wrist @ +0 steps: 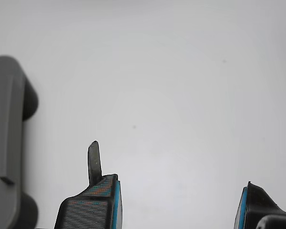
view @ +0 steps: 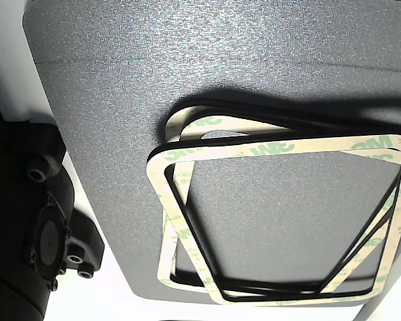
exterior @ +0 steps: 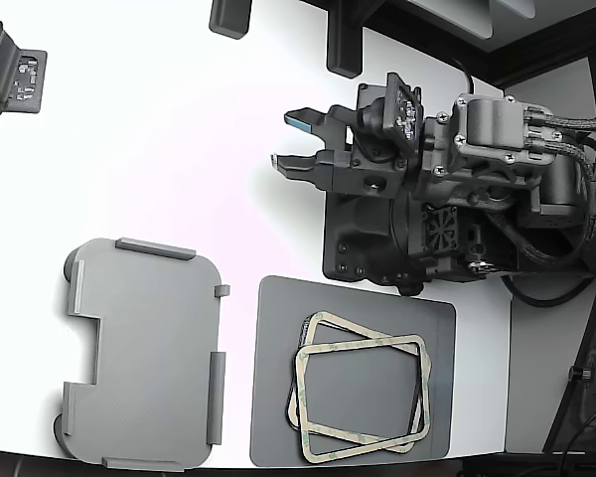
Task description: Grab top frame and put it into gray box.
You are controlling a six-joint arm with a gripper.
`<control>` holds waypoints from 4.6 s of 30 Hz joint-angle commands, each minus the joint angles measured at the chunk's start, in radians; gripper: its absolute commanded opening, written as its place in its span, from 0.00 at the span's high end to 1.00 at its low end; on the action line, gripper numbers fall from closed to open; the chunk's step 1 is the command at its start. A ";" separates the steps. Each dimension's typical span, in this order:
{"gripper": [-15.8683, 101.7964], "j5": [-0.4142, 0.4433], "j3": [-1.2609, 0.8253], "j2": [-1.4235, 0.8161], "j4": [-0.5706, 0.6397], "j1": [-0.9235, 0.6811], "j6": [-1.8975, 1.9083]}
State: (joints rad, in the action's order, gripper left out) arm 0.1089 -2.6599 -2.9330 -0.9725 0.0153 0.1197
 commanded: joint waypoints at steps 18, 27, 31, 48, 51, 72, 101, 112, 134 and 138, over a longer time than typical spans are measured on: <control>0.08 0.014 0.155 0.074 -0.008 -0.028 -0.018; 0.02 0.118 0.459 0.314 -0.169 -0.225 -0.673; 0.02 0.163 0.525 0.360 -0.215 -0.319 -0.917; 0.15 -0.071 0.652 0.526 -0.460 -0.581 -2.054; 0.15 -0.071 0.680 0.574 -0.488 -0.641 -2.121; 0.13 -0.075 0.767 0.851 -0.681 -1.166 -2.056; 0.06 -0.087 0.988 1.292 -0.572 -1.513 -1.893; 0.15 -0.095 1.017 1.358 -0.538 -1.562 -1.805; 0.30 -0.081 0.974 1.411 -0.451 -1.606 -1.724; 0.33 -0.078 0.973 1.422 -0.437 -1.608 -1.718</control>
State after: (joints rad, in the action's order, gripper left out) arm 0.0291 -1.7058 -1.4941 -1.4159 -1.6015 -1.6015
